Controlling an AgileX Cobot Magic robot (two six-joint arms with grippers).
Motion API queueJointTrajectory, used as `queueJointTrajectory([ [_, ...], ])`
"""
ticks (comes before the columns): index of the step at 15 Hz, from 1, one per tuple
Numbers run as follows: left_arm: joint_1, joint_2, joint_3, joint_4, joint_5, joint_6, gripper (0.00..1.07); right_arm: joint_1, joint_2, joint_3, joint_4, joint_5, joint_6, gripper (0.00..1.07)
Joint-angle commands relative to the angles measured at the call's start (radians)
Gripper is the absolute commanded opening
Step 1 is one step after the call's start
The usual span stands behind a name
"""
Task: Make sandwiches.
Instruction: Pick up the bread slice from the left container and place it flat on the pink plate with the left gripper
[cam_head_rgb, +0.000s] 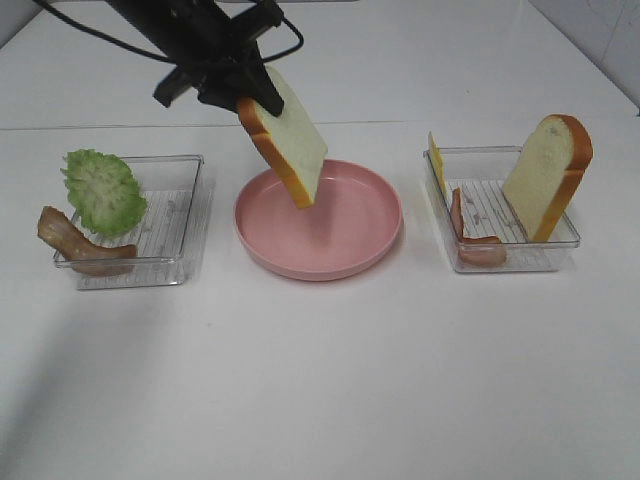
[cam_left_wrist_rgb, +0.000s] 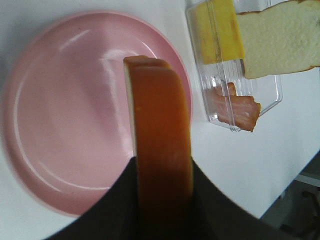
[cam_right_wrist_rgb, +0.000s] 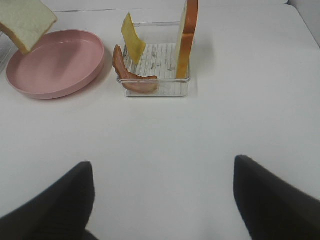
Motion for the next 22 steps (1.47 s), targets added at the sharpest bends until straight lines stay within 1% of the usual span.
queueJointTrajectory([
  [1,-0.002,0.084,-0.003,-0.141,-0.019,0.050,0.00,-0.003,-0.012,0.002,0.002,-0.012,-0.008,0.73],
  [2,-0.003,0.102,-0.003,-0.170,-0.025,0.064,0.00,-0.003,-0.012,0.002,0.002,-0.012,-0.008,0.73],
  [4,-0.010,0.154,-0.003,-0.255,-0.063,0.109,0.00,-0.003,-0.012,0.002,0.002,-0.012,-0.008,0.73],
  [6,-0.015,0.194,-0.003,-0.329,-0.112,0.136,0.00,-0.003,-0.012,0.002,0.002,-0.012,-0.008,0.73],
  [8,-0.018,0.221,-0.003,-0.392,-0.118,0.155,0.00,-0.003,-0.012,0.002,0.002,-0.012,-0.008,0.73],
  [9,-0.020,0.232,-0.003,-0.397,-0.109,0.154,0.00,-0.003,-0.012,0.002,0.002,-0.012,-0.008,0.73],
  [13,-0.020,0.242,-0.003,-0.368,-0.109,0.145,0.00,-0.003,-0.012,0.002,0.002,-0.012,-0.008,0.73],
  [14,-0.021,0.242,-0.003,-0.365,-0.111,0.119,0.02,-0.003,-0.012,0.002,0.002,-0.012,-0.008,0.73],
  [15,-0.021,0.242,-0.003,-0.355,-0.109,0.088,0.08,-0.003,-0.012,0.002,0.002,-0.012,-0.008,0.73],
  [16,-0.021,0.242,-0.003,-0.337,-0.109,0.070,0.18,-0.003,-0.012,0.002,0.002,-0.012,-0.008,0.73],
  [17,-0.021,0.242,-0.003,-0.320,-0.109,0.071,0.29,-0.003,-0.012,0.002,0.002,-0.012,-0.008,0.73],
  [18,-0.021,0.242,-0.003,-0.316,-0.109,0.071,0.44,-0.003,-0.012,0.002,0.002,-0.012,-0.008,0.73],
  [19,-0.021,0.241,-0.003,-0.317,-0.109,0.071,0.56,-0.003,-0.012,0.002,0.002,-0.012,-0.008,0.73],
  [20,-0.021,0.239,-0.003,-0.317,-0.102,0.116,0.73,-0.003,-0.012,0.002,0.002,-0.012,-0.008,0.73],
  [21,-0.021,0.239,-0.004,-0.317,-0.095,0.135,0.74,-0.003,-0.012,0.002,0.002,-0.012,-0.008,0.73],
  [22,-0.021,0.239,-0.004,-0.317,-0.095,0.135,0.74,-0.003,-0.012,0.002,0.002,-0.012,-0.008,0.73],
])
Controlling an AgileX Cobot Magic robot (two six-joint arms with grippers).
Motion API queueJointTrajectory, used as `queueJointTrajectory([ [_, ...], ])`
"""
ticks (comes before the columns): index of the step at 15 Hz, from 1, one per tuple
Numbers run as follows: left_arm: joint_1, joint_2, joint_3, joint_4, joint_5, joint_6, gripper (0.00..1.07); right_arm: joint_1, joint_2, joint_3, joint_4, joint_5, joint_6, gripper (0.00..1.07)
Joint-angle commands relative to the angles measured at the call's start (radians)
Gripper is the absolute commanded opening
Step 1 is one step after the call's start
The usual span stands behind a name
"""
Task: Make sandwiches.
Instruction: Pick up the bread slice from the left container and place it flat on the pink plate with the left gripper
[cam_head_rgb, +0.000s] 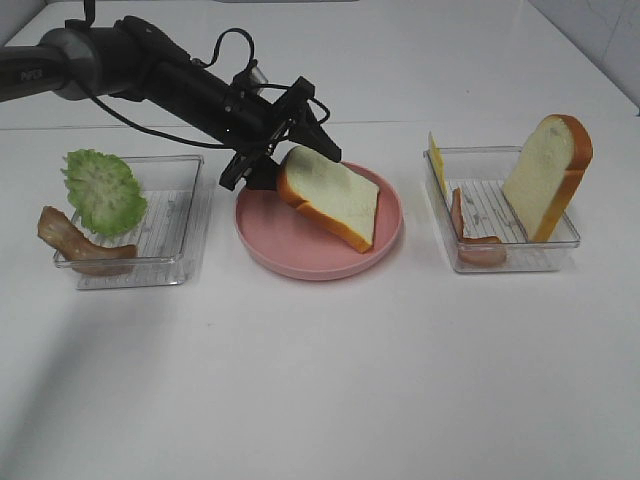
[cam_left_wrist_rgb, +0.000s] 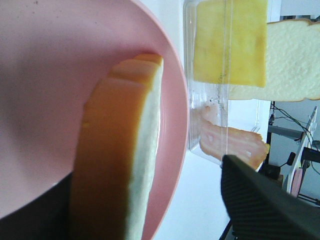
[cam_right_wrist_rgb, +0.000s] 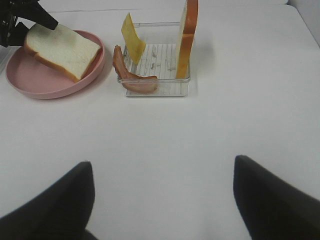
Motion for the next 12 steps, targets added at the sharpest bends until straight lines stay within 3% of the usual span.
queueJointTrajectory([
  [1,-0.006,-0.011,-0.006,0.012,0.046,0.081,0.74,-0.003,-0.012,0.002,0.002,-0.012,-0.008,0.73],
  [4,-0.027,-0.057,-0.024,0.226,0.057,0.078,0.75,-0.003,-0.012,0.002,0.002,-0.012,-0.008,0.73],
  [6,-0.067,-0.077,-0.079,0.408,0.068,0.027,0.75,-0.003,-0.012,0.002,0.002,-0.012,-0.008,0.73],
  [8,-0.120,-0.094,-0.144,0.607,0.074,-0.044,0.75,-0.003,-0.012,0.002,0.002,-0.012,-0.008,0.73],
  [10,-0.168,-0.122,-0.199,0.827,0.096,-0.189,0.75,-0.003,-0.012,0.002,0.002,-0.012,-0.008,0.73],
  [12,-0.171,-0.126,-0.263,0.889,0.171,-0.242,0.75,-0.003,-0.012,0.002,0.002,-0.012,-0.008,0.73],
])
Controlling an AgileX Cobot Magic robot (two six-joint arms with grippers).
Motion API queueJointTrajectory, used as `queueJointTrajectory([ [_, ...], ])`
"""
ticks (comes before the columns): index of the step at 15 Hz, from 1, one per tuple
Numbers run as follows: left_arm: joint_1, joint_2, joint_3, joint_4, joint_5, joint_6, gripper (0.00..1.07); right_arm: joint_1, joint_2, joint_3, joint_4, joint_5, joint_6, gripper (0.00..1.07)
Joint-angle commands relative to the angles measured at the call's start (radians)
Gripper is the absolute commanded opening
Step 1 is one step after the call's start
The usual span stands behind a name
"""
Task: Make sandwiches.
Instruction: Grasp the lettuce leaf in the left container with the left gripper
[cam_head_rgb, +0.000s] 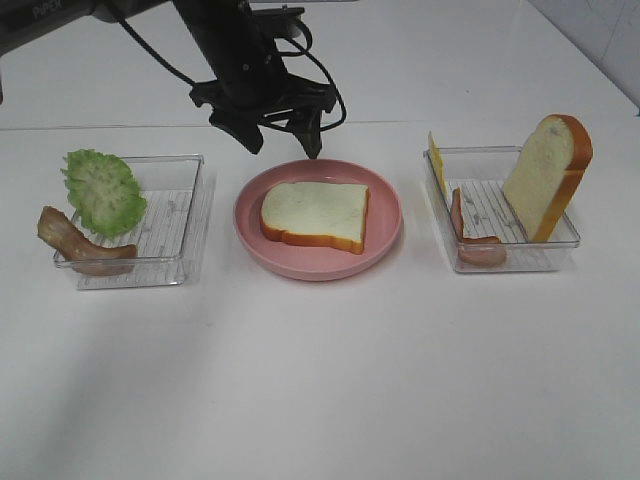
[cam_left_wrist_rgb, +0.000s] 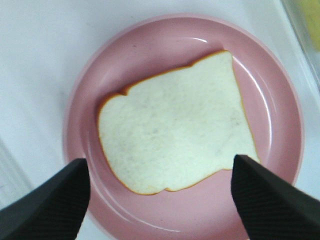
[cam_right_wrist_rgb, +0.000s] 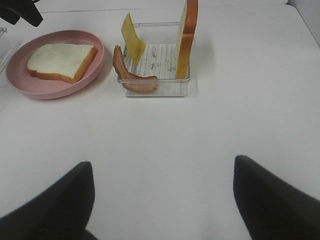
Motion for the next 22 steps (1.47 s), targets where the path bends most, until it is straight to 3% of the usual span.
queueJointTrajectory([
  [1,0.007,-0.016,-0.064,0.056,0.082,-0.056,0.75,-0.003,-0.012,0.002,0.002,-0.012,-0.008,0.73],
  [5,0.032,-0.078,-0.078,0.097,0.082,-0.070,0.75,-0.003,-0.012,0.002,0.004,-0.012,-0.008,0.73],
  [7,0.109,-0.130,-0.074,0.128,0.082,-0.126,0.75,-0.003,-0.012,0.002,0.006,-0.012,-0.008,0.73],
  [9,0.152,-0.161,-0.058,0.126,0.082,-0.136,0.75,-0.003,-0.012,0.002,0.007,-0.012,-0.008,0.73],
  [15,0.310,-0.283,0.175,0.130,0.082,-0.120,0.75,-0.003,-0.012,0.002,0.009,-0.012,-0.008,0.73],
  [22,0.385,-0.253,0.298,0.184,0.081,-0.101,0.75,-0.003,-0.012,0.002,0.010,-0.012,-0.008,0.73],
])
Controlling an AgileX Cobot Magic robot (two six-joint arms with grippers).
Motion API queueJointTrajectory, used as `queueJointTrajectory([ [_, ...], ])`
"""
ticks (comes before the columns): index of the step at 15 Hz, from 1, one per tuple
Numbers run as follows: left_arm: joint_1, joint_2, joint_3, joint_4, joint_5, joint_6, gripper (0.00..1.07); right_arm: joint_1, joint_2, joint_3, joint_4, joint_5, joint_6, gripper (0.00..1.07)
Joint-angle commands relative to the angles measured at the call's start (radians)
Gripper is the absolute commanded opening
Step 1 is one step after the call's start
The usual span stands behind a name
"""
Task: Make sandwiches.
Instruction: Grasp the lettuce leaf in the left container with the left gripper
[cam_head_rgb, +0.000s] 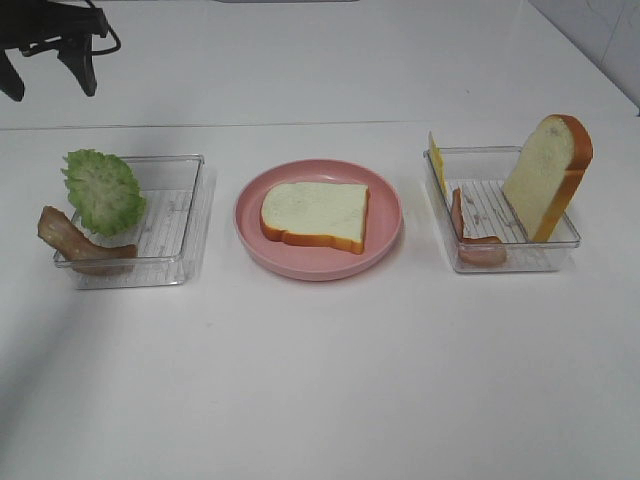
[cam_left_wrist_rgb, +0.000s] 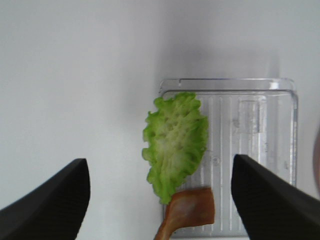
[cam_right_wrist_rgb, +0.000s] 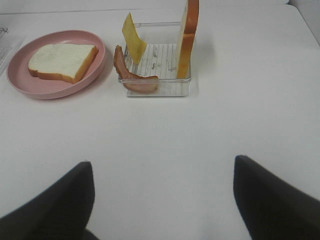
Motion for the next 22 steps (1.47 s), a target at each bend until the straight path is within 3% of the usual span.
queueJointTrajectory([
  [1,0.004,0.045,0.014,0.019,0.059,0.002,0.75,-0.003,-0.012,0.002,0.007,-0.012,-0.008,0.73],
  [12,0.002,0.192,0.014,-0.040,-0.039,0.028,0.73,-0.003,-0.012,0.002,0.010,-0.012,-0.008,0.73],
  [17,0.002,0.205,0.014,-0.040,-0.056,0.032,0.46,-0.003,-0.012,0.002,0.010,-0.012,-0.008,0.73],
  [19,0.002,0.205,0.014,-0.040,-0.066,0.032,0.28,-0.003,-0.012,0.002,0.010,-0.012,-0.008,0.73],
  [22,0.002,0.205,0.014,-0.040,-0.078,0.032,0.17,-0.003,-0.012,0.002,0.010,-0.012,-0.008,0.73],
])
